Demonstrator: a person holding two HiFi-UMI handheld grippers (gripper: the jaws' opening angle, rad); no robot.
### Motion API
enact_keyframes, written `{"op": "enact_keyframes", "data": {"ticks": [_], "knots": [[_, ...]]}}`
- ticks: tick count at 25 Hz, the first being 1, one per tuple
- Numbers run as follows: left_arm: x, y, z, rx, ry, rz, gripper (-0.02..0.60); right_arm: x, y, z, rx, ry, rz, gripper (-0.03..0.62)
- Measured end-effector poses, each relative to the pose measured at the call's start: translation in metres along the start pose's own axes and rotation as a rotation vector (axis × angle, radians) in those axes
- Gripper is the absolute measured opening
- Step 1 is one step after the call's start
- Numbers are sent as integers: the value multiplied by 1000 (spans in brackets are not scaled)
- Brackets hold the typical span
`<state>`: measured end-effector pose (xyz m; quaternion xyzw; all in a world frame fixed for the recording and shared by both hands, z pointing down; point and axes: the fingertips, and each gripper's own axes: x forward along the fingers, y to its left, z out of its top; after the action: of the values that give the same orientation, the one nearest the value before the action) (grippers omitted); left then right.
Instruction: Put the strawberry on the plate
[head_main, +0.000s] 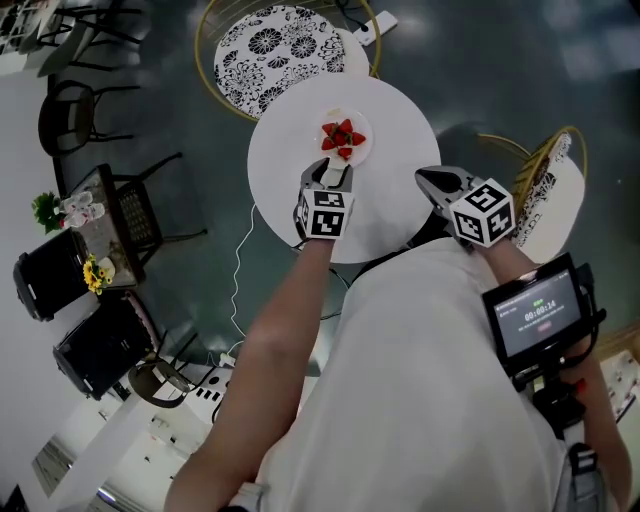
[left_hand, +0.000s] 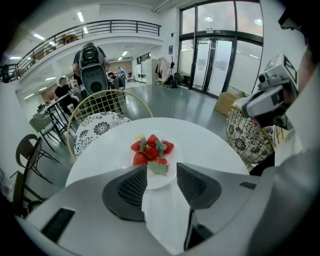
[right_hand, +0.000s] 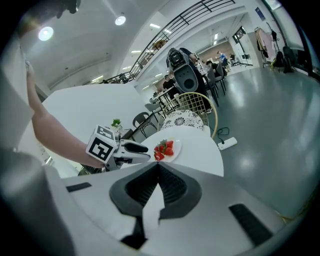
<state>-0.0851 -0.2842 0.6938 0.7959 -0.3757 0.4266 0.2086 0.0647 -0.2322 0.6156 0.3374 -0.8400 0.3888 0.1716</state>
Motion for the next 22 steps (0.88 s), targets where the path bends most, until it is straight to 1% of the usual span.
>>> {"op": "enact_keyframes", "data": {"ticks": [6, 13, 15, 18, 22], "knots": [[-16, -9, -4, -36, -42, -13, 183, 2, 2, 3, -42, -13, 16, 5], [-45, -29, 1, -51, -158, -62, 181, -1, 1, 13, -54, -60, 14, 5], [-62, -34, 4, -60, -193, -67, 158, -4, 9, 14, -56, -68, 11, 5], [-94, -47, -6, -61, -241, -68, 155, -19, 31, 5, -47, -89, 1, 5], [-126, -51, -15, -70, -302, -44, 78, -28, 53, 3, -44, -126, 6, 5]]}}
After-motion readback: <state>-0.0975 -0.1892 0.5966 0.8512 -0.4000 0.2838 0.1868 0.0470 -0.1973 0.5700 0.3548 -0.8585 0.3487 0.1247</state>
